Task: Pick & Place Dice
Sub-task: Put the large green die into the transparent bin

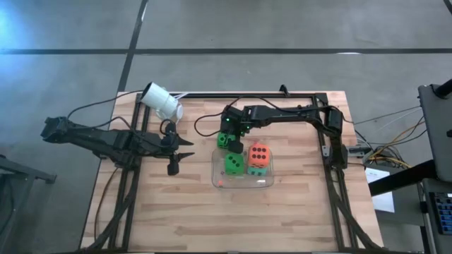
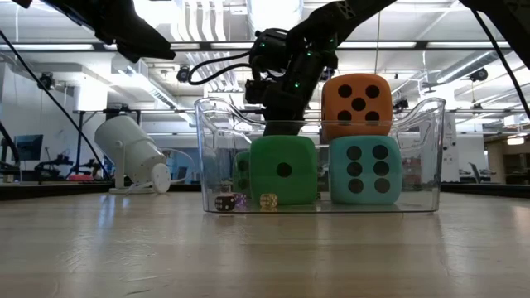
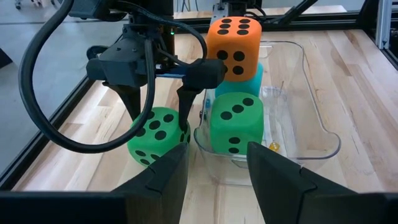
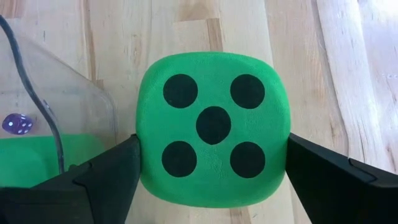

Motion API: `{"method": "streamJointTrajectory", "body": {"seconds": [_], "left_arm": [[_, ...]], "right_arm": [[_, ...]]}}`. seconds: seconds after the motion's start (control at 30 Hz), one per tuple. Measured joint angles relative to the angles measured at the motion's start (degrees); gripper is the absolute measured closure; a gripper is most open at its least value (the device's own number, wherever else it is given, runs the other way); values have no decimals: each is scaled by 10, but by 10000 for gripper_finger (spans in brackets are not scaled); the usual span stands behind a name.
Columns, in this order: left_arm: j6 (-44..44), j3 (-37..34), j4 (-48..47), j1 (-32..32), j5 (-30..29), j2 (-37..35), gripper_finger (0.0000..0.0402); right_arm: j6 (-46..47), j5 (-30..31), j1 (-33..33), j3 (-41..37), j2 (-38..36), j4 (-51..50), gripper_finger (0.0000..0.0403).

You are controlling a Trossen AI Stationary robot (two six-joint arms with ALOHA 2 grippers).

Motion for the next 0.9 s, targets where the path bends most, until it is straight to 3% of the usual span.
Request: {"method": "streamJointTrajectory", "body": {"seconds": [0.9], "left_arm": [[-26, 0, 13, 0, 0, 0, 231]], "right_arm": [[0, -1, 0, 0, 0, 0, 53]]}}
